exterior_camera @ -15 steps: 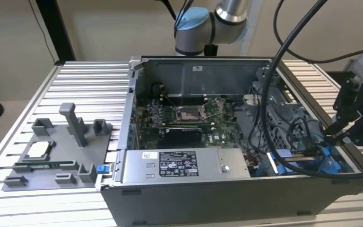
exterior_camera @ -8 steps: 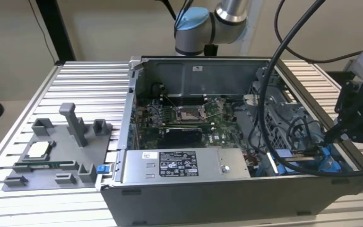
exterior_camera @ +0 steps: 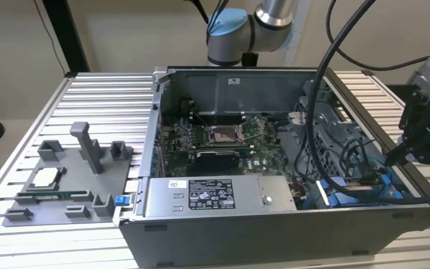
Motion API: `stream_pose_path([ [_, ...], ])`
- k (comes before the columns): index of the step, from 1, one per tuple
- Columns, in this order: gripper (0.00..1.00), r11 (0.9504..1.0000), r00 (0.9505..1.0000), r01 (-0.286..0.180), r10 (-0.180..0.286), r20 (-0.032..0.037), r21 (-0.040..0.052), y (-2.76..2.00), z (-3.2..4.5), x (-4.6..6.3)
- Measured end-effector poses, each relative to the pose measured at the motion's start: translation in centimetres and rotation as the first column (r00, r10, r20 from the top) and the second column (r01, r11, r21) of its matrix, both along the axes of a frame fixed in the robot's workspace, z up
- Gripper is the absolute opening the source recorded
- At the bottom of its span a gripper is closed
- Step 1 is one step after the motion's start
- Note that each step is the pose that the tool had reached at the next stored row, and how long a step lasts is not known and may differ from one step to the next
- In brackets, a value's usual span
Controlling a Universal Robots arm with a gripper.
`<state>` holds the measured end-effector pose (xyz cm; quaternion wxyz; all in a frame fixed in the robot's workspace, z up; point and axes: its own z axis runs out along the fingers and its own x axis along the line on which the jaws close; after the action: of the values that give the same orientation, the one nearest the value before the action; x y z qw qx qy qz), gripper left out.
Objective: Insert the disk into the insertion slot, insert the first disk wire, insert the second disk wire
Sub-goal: 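Insert the second disk wire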
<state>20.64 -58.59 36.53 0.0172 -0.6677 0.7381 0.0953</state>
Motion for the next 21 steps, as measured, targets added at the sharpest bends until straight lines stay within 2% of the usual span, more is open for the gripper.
stream_pose_path([
  [3,0.00,1.0000,1.0000,0.000,0.000,0.0001,-0.0001,0.03,0.65,-0.4],
  [7,0.00,1.0000,1.0000,0.000,0.000,0.0028,0.0001,0.10,0.97,-1.6],
  [15,0.00,1.0000,0.9998,0.000,0.000,0.0175,0.0000,0.12,1.10,-4.5],
  [18,0.00,1.0000,0.9995,-0.001,0.001,0.0303,0.0001,0.07,1.09,-5.3],
  [19,0.00,1.0000,0.9992,-0.001,0.001,0.0388,0.0001,0.02,1.08,-5.5],
  [21,0.00,1.0000,0.9981,-0.003,0.003,0.0611,-0.0002,-0.05,1.04,-5.7],
])
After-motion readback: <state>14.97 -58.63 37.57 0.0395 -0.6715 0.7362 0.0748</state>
